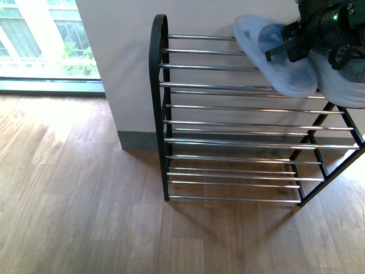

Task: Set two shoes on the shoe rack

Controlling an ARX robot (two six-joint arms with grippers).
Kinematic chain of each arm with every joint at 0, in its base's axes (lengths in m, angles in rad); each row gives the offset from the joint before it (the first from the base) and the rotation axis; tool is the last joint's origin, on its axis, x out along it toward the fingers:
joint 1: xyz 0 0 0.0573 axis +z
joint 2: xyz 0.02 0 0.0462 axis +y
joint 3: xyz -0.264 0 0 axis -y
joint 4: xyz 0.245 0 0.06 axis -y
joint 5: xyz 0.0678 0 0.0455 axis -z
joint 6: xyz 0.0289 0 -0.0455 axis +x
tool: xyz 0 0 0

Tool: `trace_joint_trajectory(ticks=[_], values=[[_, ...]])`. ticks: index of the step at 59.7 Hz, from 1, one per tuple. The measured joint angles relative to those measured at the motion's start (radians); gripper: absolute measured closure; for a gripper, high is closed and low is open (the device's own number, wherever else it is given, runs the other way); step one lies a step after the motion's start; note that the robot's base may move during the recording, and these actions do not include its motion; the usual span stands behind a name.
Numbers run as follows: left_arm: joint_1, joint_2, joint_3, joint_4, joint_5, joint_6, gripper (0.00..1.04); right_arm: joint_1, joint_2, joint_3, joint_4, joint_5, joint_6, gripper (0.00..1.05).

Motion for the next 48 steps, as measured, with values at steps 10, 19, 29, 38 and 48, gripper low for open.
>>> trace_joint_trajectory(ticks=[10,19,29,38,48], values=[[0.000,0.000,0.000,0.000,0.000,0.000,1.03,-0.005,-0.094,-0.061,-0.054,-0.019,0.008,0.48],[0.000,0.000,0.000,0.000,0.000,0.000,1.03,-0.056,-0.279,-0.163,-0.073,-0.049,0.015,0.13],[0.000,0.000,0.000,0.000,0.000,0.000,1.03,-0.139,-0.451,-0.294,-0.035,-0.079,0.015,0.09],[0.000,0.000,0.000,0.000,0.000,0.000,1.03,-0.229,-0.618,-0.440,-0.010,-0.121,-0.001,0.09],[0.000,0.000,0.000,0.000,0.000,0.000,1.03,-0.276,-0.702,-0.598,0.267,-0.325,0.120,0.22]])
